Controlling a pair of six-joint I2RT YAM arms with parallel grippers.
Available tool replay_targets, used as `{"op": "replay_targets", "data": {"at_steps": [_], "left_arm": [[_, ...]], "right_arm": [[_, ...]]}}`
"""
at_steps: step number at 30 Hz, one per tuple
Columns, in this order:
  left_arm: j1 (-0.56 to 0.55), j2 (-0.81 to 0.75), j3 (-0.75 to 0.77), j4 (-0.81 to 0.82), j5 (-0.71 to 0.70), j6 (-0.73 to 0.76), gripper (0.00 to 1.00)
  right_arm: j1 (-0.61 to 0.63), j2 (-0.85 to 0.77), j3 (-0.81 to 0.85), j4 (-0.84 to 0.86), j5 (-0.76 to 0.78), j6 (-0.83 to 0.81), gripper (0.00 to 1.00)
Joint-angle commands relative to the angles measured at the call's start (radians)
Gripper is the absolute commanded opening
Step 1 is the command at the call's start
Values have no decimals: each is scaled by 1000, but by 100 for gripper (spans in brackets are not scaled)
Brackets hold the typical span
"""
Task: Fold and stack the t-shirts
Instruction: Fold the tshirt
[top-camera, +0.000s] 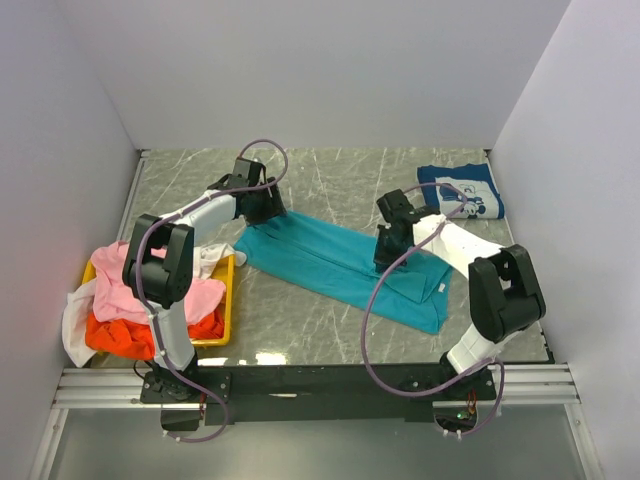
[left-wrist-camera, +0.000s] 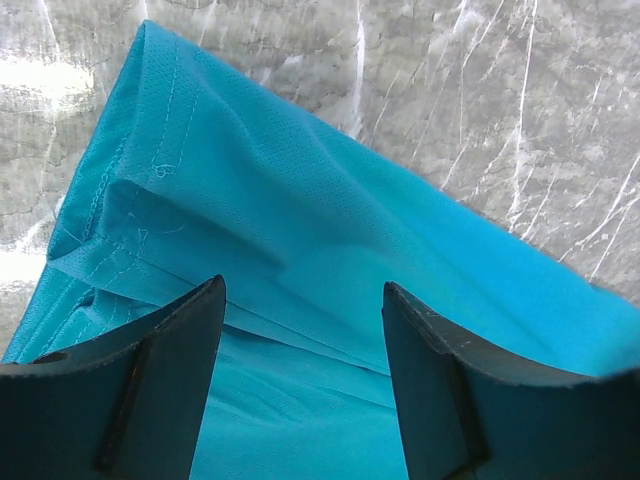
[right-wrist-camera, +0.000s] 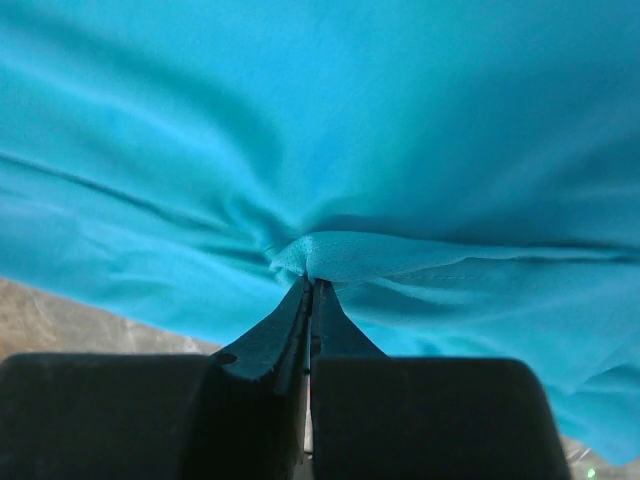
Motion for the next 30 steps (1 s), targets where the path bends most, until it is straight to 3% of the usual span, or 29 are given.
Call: {"op": "replay_targets", "data": {"at_steps": [1, 9, 15, 21, 30], "left_arm": [[0, -36, -13, 9, -8, 8, 69], [0, -4, -34, 43, 5, 5, 69], [0, 44, -36, 61, -14, 4, 69], [0, 59, -37, 55, -26, 5, 69], [0, 56, -31, 44, -32, 8, 69]], "right_arm": [[40, -42, 8, -56, 36, 66, 0], [107, -31, 23, -134, 88, 111, 0], [120, -70, 37, -202, 93, 105, 27], [110, -165, 80, -260, 101, 73, 38], [-164, -133, 59, -160, 69, -29, 40]]}}
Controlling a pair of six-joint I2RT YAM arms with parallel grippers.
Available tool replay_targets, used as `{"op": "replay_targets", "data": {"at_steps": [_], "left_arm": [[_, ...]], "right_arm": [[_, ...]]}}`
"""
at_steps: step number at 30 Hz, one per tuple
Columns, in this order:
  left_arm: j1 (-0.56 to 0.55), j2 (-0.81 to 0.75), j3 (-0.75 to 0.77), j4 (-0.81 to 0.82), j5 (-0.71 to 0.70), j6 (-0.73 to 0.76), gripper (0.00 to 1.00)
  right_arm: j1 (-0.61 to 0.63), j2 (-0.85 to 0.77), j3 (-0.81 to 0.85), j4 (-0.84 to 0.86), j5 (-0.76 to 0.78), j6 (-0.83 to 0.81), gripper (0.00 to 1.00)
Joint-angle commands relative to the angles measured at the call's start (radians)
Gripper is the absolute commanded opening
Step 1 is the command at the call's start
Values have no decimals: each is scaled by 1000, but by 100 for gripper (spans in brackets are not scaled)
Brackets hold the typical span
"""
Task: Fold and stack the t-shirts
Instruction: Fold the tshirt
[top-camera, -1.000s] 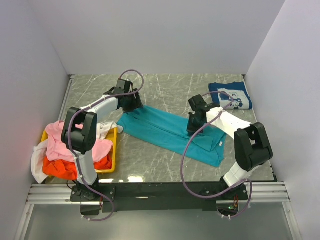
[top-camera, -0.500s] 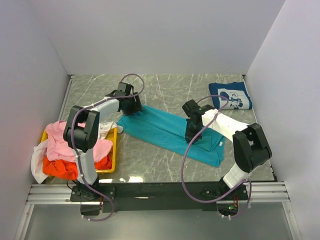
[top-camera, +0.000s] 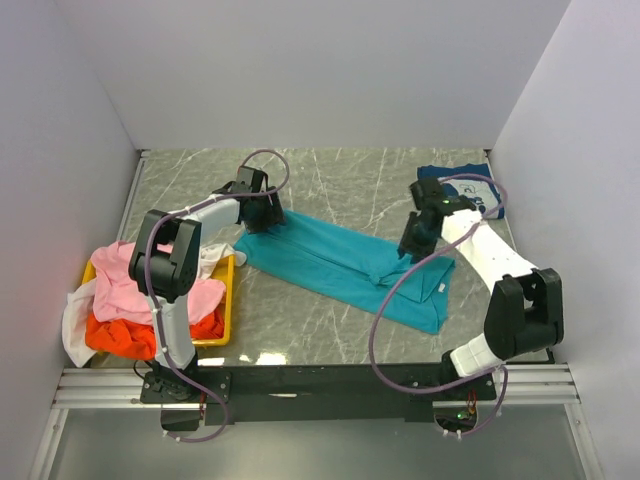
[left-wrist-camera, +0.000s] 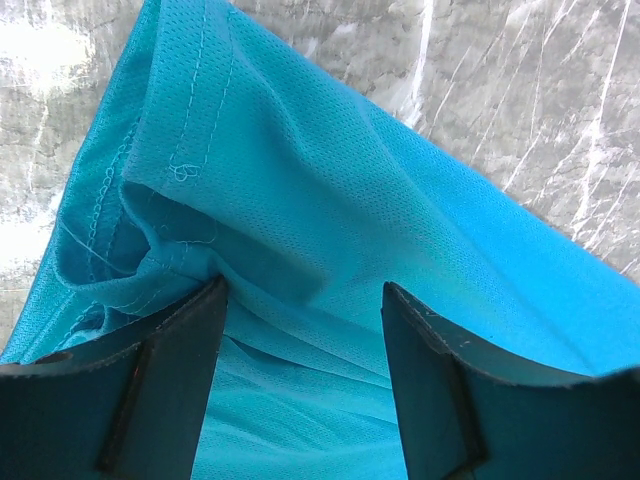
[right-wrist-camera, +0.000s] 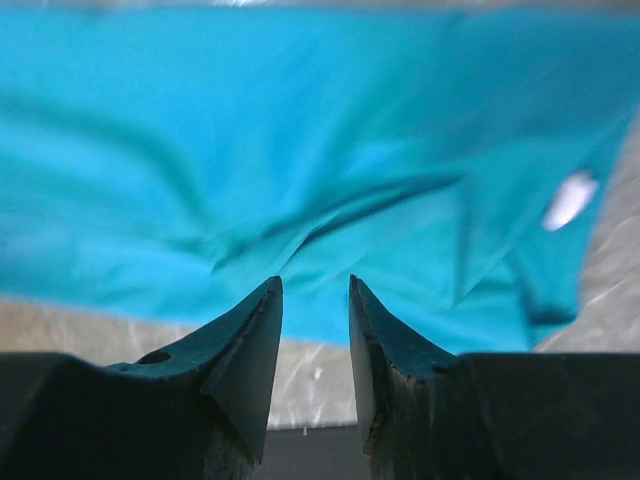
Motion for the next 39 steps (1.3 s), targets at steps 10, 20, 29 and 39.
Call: {"op": "replay_targets", "data": {"at_steps": [10, 20, 29, 39], "left_arm": [[0, 8, 13, 0, -17, 10, 69], [0, 11, 15, -1, -16, 10, 69], [0, 17, 23, -6, -16, 11, 69], [0, 19, 27, -11, -17, 16, 70]], "right_arm": [[-226, 92, -107, 181, -63, -107, 39], [-246, 163, -147, 231, -56, -130, 38], [-246, 157, -176, 218, -53, -134, 31], [-246, 87, -161, 142, -76, -144, 0]]}}
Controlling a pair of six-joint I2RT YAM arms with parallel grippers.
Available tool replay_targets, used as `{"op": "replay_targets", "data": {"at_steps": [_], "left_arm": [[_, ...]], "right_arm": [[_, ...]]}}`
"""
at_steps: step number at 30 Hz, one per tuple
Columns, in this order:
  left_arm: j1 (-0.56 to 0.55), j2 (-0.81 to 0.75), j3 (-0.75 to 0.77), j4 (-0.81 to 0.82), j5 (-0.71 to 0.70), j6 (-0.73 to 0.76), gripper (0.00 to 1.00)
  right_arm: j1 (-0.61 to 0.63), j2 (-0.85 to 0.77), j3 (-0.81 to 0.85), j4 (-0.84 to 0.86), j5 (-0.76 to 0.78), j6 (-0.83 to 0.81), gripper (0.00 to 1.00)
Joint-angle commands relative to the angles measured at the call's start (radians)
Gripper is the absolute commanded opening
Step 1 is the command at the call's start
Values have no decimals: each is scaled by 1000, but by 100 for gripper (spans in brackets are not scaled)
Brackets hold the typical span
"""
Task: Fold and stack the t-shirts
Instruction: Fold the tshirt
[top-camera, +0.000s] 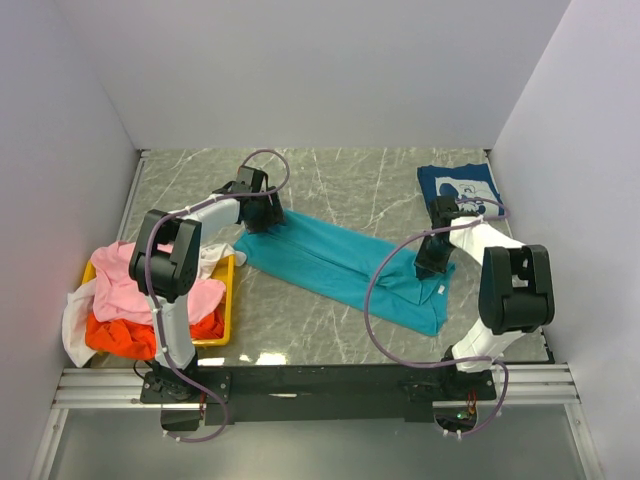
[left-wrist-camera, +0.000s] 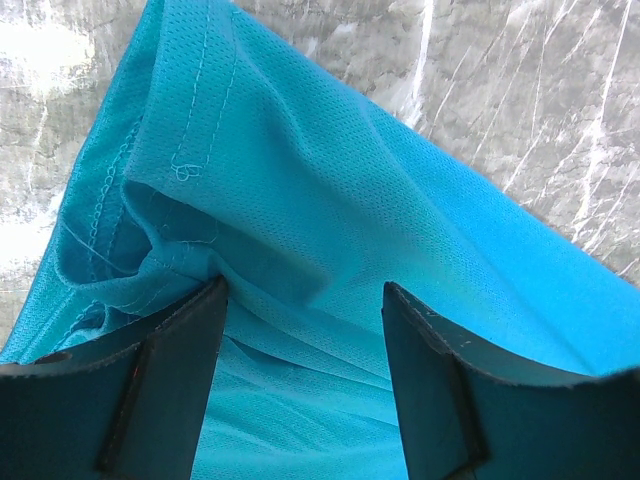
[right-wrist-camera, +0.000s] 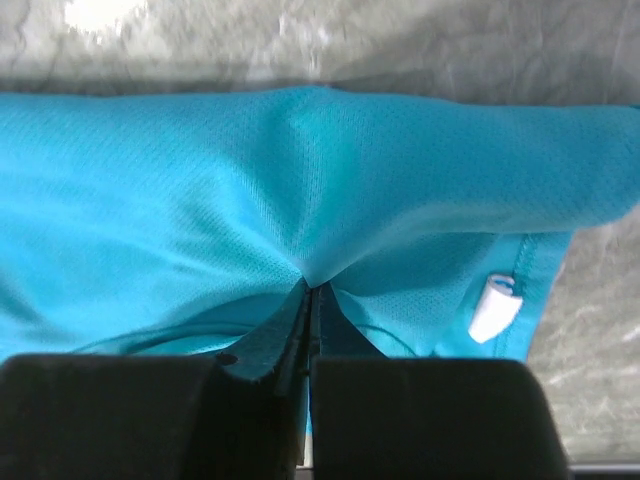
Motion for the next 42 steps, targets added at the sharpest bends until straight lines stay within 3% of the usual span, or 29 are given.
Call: {"op": "replay_targets", "data": {"at_steps": [1, 13, 34, 39, 42], "left_arm": [[0, 18, 24, -8, -18, 13, 70], [0, 23, 33, -11, -13, 16, 70], [0, 16, 18, -1, -9, 5, 69], [0, 19, 22, -1, -6, 2, 69], [0, 21, 24, -1, -4, 2, 69]], "right_arm": [[-6, -83, 18, -64, 5, -15, 0], [-6, -120, -1, -91, -3, -21, 14], [-6, -131, -18, -99, -27, -40, 28], [-6, -151, -20, -108, -49, -36, 22], [-4, -168, -21, -119, -66, -36, 7]]}}
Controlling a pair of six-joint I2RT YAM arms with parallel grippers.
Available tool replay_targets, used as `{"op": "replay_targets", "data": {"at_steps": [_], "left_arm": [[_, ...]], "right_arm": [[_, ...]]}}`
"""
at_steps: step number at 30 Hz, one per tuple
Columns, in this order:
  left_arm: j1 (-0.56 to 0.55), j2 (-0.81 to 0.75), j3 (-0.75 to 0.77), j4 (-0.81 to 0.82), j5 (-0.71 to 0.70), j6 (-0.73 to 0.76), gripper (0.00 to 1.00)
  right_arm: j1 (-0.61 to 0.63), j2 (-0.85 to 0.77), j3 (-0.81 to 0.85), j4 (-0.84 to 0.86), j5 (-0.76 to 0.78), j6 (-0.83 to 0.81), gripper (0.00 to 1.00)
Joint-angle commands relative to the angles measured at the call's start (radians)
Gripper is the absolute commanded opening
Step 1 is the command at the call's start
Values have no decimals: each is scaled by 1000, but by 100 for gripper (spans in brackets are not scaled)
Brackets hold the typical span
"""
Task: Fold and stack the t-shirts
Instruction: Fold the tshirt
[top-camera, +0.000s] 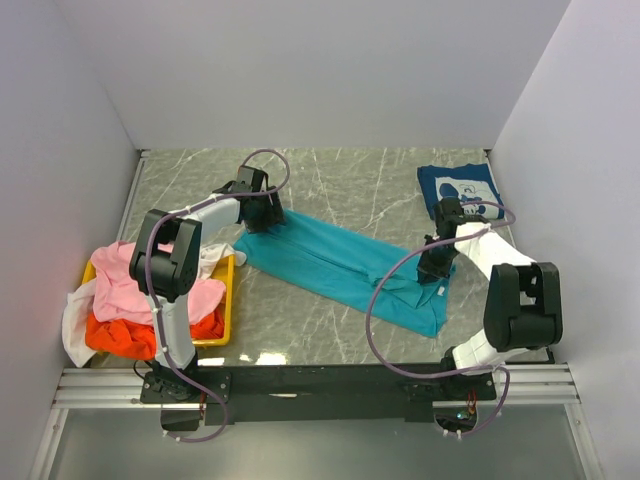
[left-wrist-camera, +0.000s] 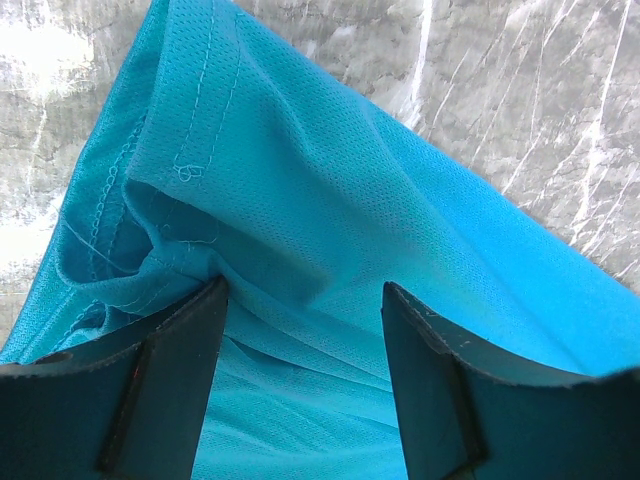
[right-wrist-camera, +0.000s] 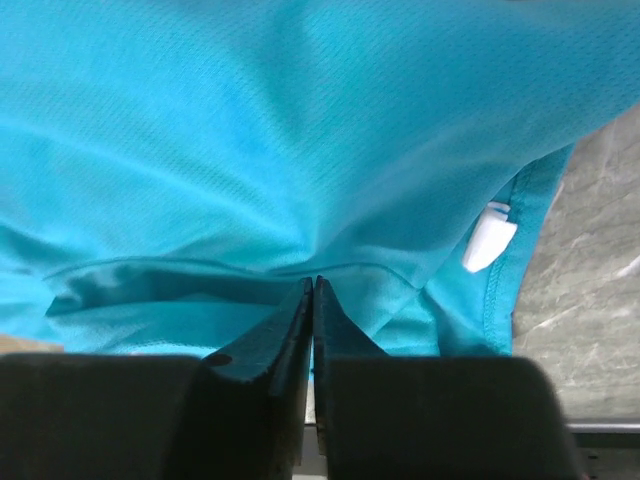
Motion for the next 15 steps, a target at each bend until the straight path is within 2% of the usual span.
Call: {"op": "replay_targets", "data": {"at_steps": [1, 4, 15], "left_arm": [[0, 18, 18, 0, -6, 2, 69], [0, 19, 17, 0, -4, 2, 69], [0, 27, 28, -12, -7, 8, 69]], "right_arm": [[-4, -53, 15, -29, -30, -8, 4], [-1, -66, 19, -44, -41, -11, 0], [75, -113, -2, -107, -99, 1, 0]]}}
